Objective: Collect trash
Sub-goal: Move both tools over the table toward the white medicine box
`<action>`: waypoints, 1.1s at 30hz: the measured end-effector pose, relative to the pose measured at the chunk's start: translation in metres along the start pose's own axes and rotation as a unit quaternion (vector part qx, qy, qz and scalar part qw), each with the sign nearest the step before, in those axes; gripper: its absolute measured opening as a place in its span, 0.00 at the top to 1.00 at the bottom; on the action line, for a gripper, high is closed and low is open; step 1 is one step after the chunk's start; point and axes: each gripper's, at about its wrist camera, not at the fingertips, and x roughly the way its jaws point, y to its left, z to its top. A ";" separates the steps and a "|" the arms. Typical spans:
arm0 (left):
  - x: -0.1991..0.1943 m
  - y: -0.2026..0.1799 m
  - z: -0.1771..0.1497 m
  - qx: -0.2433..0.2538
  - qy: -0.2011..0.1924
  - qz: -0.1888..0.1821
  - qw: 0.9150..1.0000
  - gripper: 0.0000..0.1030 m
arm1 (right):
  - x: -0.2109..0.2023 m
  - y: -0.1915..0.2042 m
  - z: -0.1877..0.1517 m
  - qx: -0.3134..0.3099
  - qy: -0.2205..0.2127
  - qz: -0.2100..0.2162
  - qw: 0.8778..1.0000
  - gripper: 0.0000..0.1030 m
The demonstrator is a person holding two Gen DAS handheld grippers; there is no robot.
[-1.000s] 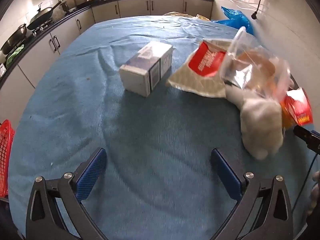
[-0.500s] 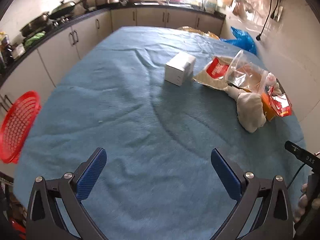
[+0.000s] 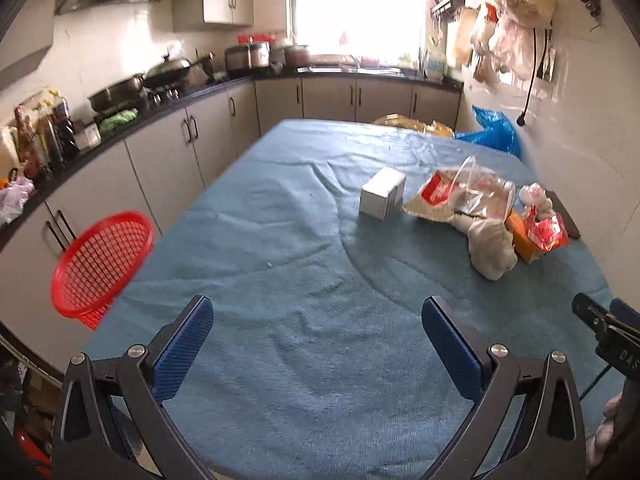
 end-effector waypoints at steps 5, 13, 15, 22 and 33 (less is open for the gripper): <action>-0.018 -0.001 -0.001 0.005 -0.036 0.020 0.999 0.00 | -0.015 0.005 -0.002 -0.006 -0.021 0.015 1.000 0.01; -0.042 -0.003 -0.005 0.010 -0.071 0.028 0.997 0.00 | -0.018 0.003 -0.014 -0.008 0.005 0.009 1.000 0.01; -0.046 -0.004 -0.007 0.010 -0.076 0.030 0.997 0.00 | -0.023 0.000 -0.016 -0.004 0.003 0.008 1.000 0.01; -0.059 -0.010 -0.012 0.016 -0.094 0.028 0.995 0.00 | -0.037 -0.010 -0.020 0.002 -0.009 0.003 1.000 0.01; -0.053 -0.015 -0.016 0.019 -0.076 -0.009 0.997 0.00 | -0.040 -0.025 -0.023 0.014 -0.002 0.007 1.000 0.01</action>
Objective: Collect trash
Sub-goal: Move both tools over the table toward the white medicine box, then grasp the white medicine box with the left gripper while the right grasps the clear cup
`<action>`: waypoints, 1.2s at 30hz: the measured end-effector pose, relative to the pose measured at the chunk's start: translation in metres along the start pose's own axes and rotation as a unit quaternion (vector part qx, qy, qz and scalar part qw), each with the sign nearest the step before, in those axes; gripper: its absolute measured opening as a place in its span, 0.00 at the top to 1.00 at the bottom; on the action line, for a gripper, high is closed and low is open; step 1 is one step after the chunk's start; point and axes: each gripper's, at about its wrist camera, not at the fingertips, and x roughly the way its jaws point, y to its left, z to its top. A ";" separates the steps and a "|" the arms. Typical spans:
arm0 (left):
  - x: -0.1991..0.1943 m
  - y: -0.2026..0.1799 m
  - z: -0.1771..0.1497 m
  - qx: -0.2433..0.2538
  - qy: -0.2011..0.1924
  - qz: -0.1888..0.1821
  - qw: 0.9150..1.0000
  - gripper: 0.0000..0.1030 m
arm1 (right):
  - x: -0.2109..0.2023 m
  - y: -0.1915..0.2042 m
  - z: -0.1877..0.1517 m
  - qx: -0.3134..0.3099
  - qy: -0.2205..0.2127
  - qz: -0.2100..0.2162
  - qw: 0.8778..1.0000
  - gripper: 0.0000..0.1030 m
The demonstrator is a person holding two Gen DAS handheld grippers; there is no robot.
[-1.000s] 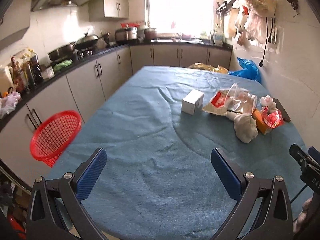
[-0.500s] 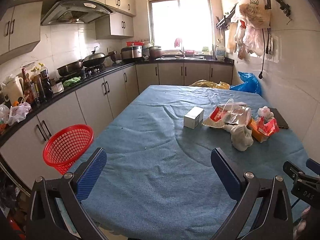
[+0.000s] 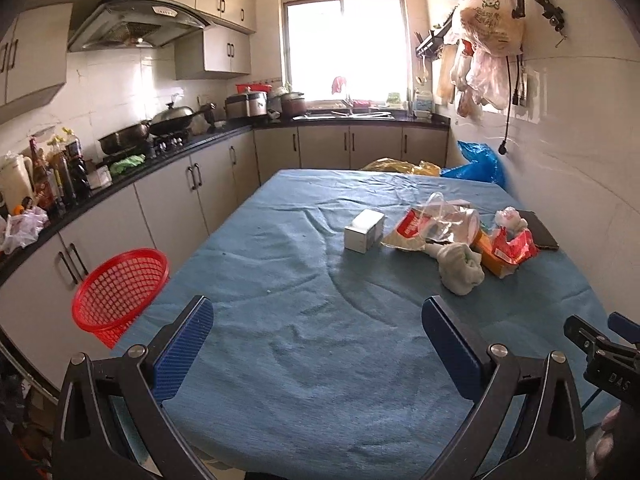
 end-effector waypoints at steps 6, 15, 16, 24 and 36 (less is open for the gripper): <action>0.015 0.017 0.010 -0.003 0.008 0.025 1.000 0.00 | 0.011 -0.005 0.001 0.003 0.015 0.006 1.000 0.01; 0.072 0.053 0.056 -0.008 0.065 -0.008 0.998 0.00 | 0.044 -0.010 0.016 -0.002 0.052 0.033 0.998 0.10; 0.080 0.051 0.060 -0.002 0.071 -0.010 0.997 0.00 | 0.048 -0.009 0.019 -0.003 0.057 0.039 0.998 0.12; 0.164 0.021 0.086 0.038 0.134 -0.066 0.988 0.00 | 0.082 0.006 0.063 -0.015 0.068 0.096 0.993 0.18; 0.261 -0.027 0.094 0.095 0.158 -0.080 0.980 0.00 | 0.165 0.062 0.139 -0.097 0.084 0.134 0.983 0.17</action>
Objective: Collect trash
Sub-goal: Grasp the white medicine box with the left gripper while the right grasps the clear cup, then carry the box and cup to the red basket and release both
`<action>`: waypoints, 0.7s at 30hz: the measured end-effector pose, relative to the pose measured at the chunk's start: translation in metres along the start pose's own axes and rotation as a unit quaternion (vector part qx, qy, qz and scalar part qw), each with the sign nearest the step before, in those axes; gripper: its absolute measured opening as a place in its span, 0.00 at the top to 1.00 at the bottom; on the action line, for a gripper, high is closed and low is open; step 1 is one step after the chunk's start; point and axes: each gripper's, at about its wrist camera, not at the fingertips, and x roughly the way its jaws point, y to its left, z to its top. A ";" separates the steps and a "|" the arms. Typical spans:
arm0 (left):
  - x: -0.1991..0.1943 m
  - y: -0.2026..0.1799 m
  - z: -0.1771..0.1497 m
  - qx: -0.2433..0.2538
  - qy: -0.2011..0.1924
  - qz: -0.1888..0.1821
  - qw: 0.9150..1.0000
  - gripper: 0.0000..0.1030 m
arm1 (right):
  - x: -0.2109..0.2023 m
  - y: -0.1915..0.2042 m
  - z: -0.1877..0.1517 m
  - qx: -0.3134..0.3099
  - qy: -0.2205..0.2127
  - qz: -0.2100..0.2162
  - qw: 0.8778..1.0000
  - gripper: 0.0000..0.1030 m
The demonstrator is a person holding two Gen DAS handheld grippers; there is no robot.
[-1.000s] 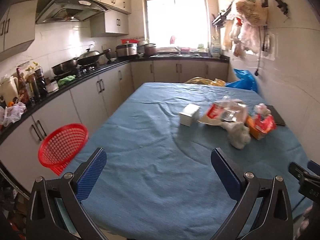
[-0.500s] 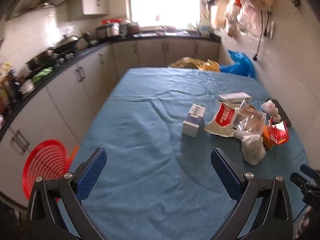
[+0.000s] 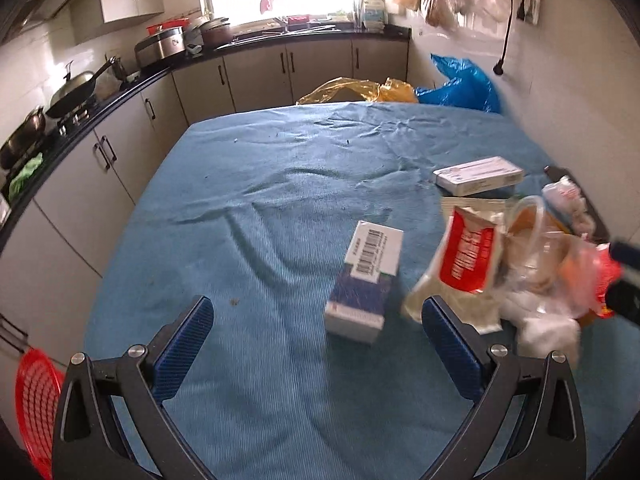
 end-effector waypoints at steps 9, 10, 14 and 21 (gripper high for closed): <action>0.044 -0.005 0.007 0.006 0.026 -0.008 1.000 0.01 | 0.049 -0.002 0.019 -0.017 0.035 0.008 0.999 0.16; 0.045 -0.004 0.007 0.001 0.028 -0.013 1.000 0.04 | 0.053 -0.003 0.019 -0.019 0.035 0.006 0.999 0.15; 0.049 -0.001 0.000 -0.022 0.056 -0.039 0.997 0.63 | 0.058 0.001 0.018 -0.035 0.038 -0.005 0.999 0.14; 0.027 0.007 -0.016 -0.056 0.055 -0.039 0.996 0.68 | 0.052 -0.002 0.014 -0.030 0.040 -0.019 0.999 0.73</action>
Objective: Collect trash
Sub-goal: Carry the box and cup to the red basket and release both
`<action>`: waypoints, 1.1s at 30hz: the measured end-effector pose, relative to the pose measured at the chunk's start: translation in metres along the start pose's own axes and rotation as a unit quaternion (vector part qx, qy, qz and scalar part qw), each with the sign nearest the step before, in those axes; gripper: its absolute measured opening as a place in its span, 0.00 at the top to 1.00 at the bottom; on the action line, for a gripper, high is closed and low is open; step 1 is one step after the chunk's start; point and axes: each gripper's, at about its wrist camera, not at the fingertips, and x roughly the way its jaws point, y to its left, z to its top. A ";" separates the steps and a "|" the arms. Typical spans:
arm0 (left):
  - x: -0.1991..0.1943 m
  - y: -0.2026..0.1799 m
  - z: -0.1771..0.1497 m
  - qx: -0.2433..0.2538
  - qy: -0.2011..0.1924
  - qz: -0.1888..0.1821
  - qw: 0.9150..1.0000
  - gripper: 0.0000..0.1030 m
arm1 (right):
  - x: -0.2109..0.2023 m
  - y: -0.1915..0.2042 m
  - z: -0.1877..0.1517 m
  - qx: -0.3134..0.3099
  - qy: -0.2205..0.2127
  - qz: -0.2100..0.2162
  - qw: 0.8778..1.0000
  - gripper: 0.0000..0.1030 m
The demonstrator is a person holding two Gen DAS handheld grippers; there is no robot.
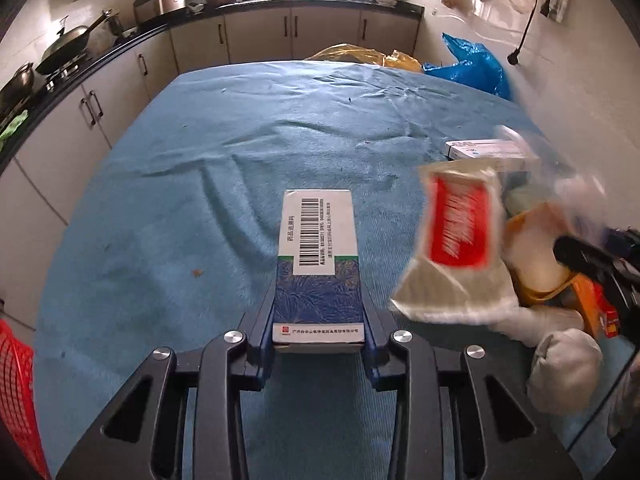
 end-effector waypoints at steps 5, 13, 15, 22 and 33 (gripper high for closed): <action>-0.026 0.007 -0.011 -0.013 -0.014 0.000 1.000 0.68 | -0.009 -0.010 -0.005 0.025 0.002 0.022 0.999 0.85; -0.075 0.025 -0.037 -0.034 -0.037 -0.005 0.999 0.68 | -0.039 -0.007 -0.008 0.040 -0.040 0.003 0.998 0.17; -0.084 0.030 -0.043 -0.039 -0.040 -0.008 0.998 0.68 | -0.044 -0.003 -0.004 0.027 -0.046 -0.014 0.998 0.17; -0.113 0.042 -0.069 -0.043 -0.055 -0.002 0.998 0.68 | -0.023 0.024 0.022 -0.088 -0.024 -0.071 0.993 0.15; -0.127 0.064 -0.085 -0.046 -0.065 0.027 0.996 0.68 | 0.069 0.042 0.037 -0.261 0.086 -0.167 0.947 0.29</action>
